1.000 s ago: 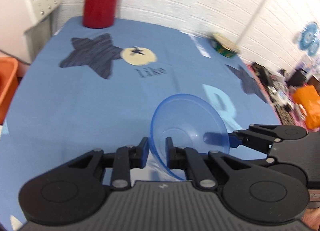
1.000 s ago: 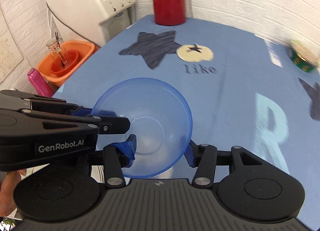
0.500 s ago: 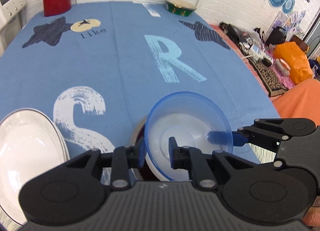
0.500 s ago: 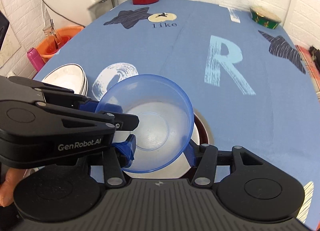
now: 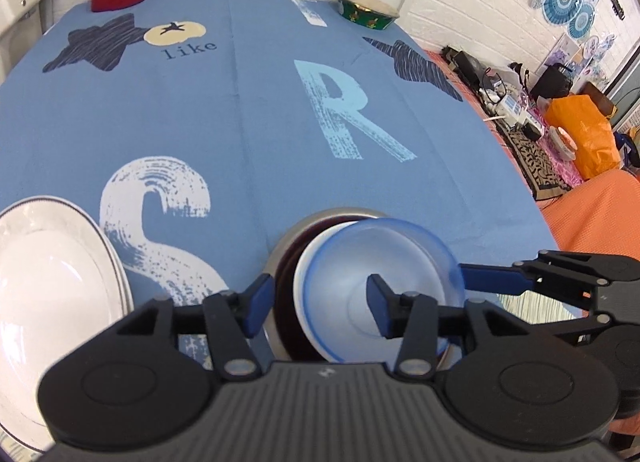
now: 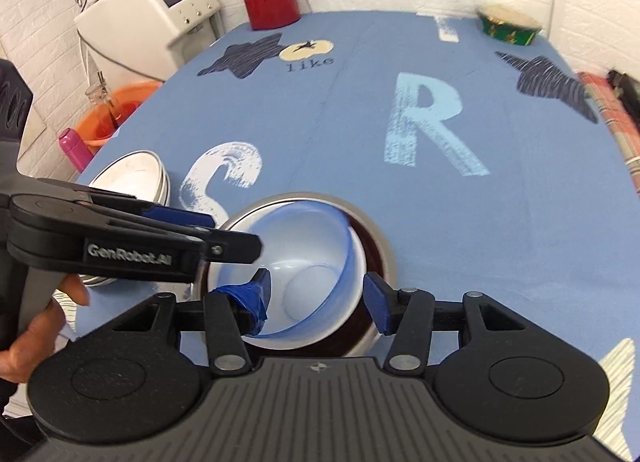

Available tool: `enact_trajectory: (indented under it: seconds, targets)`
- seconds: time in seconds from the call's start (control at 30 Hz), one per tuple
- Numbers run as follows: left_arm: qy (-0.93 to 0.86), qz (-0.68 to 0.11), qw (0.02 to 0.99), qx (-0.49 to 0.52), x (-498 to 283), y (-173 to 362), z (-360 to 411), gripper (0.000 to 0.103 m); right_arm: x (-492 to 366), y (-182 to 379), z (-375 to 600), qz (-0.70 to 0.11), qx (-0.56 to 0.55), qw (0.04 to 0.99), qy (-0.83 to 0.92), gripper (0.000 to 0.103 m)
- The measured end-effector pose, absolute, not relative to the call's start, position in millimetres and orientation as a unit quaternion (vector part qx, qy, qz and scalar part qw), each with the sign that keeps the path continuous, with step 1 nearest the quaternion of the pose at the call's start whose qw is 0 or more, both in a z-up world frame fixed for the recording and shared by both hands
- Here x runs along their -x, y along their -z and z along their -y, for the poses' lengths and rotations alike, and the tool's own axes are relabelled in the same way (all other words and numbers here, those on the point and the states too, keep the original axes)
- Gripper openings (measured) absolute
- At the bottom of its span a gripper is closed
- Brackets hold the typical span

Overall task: Organize plates and bowls
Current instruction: 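Carry the blue bowl with both grippers and lower it into the red bowl, then open both grippers and grip the steel bowl rim with both grippers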

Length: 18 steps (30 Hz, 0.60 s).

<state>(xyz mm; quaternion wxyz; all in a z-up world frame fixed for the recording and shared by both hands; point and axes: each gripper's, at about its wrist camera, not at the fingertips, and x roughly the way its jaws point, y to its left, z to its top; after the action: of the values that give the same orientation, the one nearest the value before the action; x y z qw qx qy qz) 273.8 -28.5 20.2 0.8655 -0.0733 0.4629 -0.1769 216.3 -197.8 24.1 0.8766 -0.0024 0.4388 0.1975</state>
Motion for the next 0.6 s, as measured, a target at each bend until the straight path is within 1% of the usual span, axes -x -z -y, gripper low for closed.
enact_trajectory:
  seconds: [0.13,0.2,0.3,0.37,0.4,0.43,0.5,0.6]
  targets:
    - [0.173,-0.440,0.877,0.082,-266,-30,23,0.049,-210,-27,216,-0.417,-0.042,0.888,-0.189,0.037]
    - [0.173,-0.428,0.883,0.088,-262,-35,19,0.051,-200,-28,222,-0.388,-0.061,0.901,-0.183,0.037]
    - [0.164,-0.409,0.892,0.101,-255,-39,12,0.051,-172,-28,227,-0.316,-0.096,0.932,-0.147,0.037]
    - [0.159,-0.395,0.898,0.114,-248,-42,6,0.051,-145,-23,232,-0.255,-0.155,0.946,-0.127,0.038]
    - [0.156,-0.388,0.900,0.122,-244,-43,2,0.053,-132,-16,235,-0.227,-0.190,0.948,-0.114,0.039]
    - [0.152,-0.380,0.903,0.131,-240,-44,-2,0.054,-126,-10,236,-0.215,-0.215,0.947,-0.106,0.041]
    - [0.146,-0.382,0.903,0.131,-238,-43,-7,0.055,-136,-5,235,-0.264,-0.217,0.930,-0.134,0.041]
    - [0.162,-0.402,0.895,0.111,-250,-42,-12,0.056,-142,-5,242,-0.267,-0.230,0.927,-0.128,0.041]
